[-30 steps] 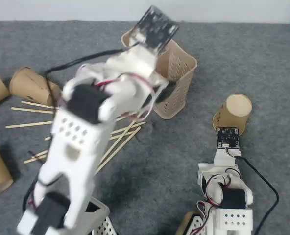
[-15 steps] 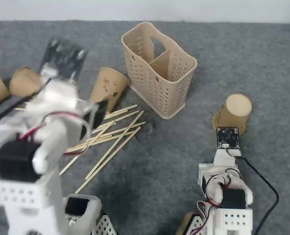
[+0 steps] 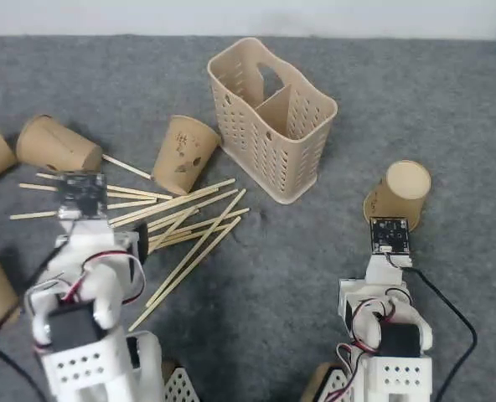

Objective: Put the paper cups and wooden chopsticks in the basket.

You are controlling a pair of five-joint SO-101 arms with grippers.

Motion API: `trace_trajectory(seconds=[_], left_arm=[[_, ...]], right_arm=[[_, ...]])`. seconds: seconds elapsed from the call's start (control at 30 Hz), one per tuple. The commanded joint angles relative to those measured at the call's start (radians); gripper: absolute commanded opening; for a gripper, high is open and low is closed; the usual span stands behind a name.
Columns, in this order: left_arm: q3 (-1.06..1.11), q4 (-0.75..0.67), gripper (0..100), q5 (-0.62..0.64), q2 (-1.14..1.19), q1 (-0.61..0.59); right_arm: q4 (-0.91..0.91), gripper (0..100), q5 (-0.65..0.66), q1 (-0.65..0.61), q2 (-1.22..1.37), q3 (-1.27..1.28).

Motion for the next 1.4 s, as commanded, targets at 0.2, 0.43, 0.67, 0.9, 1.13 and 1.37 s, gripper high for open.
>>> trace_trajectory(seconds=[0.2, 0.43, 0.67, 0.9, 1.13, 1.37], left_arm=[[0.154, -0.265, 23, -0.071, 0.184, 0.087], [0.165, -0.483, 23, 0.092, 0.451, 0.097], [0.134, -0.511, 23, 0.097, 0.559, 0.055], [0.136, -0.511, 23, 0.097, 0.559, 0.057], [0.137, -0.509, 23, 0.095, 0.559, 0.054], [0.139, -0.509, 23, 0.092, 0.559, 0.054]], right_arm=[[-0.018, 0.8, 0.018, -0.166, -0.012, 0.012], [-0.021, 0.9, 0.012, -0.171, -0.012, -0.021], [-0.012, 0.8, 0.012, -0.176, -0.012, -0.075], [-0.093, 0.9, 0.015, -0.170, -0.012, -0.083], [-0.300, 4.0, -0.029, -0.001, -0.001, -0.212], [-0.366, 35.9, -0.123, 0.136, 0.002, -0.374]])
